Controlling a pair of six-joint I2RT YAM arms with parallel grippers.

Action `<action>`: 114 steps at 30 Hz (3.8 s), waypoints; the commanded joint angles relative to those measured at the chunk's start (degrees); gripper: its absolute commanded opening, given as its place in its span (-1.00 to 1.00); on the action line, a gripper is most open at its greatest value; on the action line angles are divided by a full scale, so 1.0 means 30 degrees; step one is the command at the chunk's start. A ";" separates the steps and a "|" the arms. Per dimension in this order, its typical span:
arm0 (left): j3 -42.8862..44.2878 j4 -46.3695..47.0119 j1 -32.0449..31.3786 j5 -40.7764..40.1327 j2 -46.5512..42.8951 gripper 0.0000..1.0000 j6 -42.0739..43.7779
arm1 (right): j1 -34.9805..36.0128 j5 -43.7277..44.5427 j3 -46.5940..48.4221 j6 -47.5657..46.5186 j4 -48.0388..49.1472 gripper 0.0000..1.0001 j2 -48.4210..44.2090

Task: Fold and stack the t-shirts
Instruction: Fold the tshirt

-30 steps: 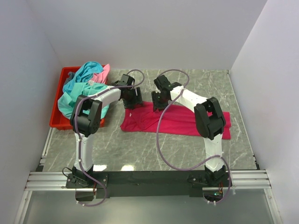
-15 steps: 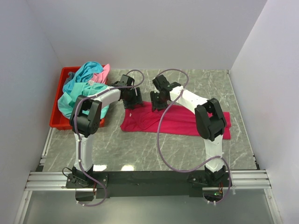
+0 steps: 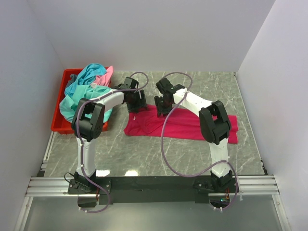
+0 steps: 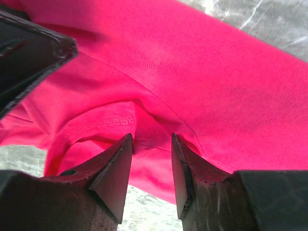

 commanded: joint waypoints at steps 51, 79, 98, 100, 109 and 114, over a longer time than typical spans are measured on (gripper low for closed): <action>-0.0904 -0.0760 -0.0088 0.0149 0.0516 0.46 -0.0103 | 0.0433 0.1501 -0.5981 -0.2146 -0.0983 -0.59 -0.5220; -0.0816 -0.1082 -0.0088 0.0003 0.0692 0.46 0.0102 | 0.0579 -0.1837 -0.0297 -0.2176 0.1124 -0.21 -0.0653; -0.0756 -0.1053 -0.0088 0.0208 0.1161 0.46 0.0044 | 0.1575 -0.1634 -0.4399 -0.2293 0.1243 -0.19 -0.2728; -0.0845 -0.0995 -0.0088 0.0267 0.1190 0.46 0.0014 | 0.1605 -0.1574 -0.4574 -0.2322 0.1038 -0.19 -0.3254; -0.0786 -0.0994 -0.0088 0.0296 0.1395 0.46 0.0044 | 0.1605 -0.3094 -0.5745 -0.3023 0.0189 -0.19 -0.4049; -0.0816 -0.0994 -0.0059 0.0209 0.1307 0.47 0.0044 | 0.1605 -0.3712 -0.6596 -0.3319 0.0099 -0.20 -0.4195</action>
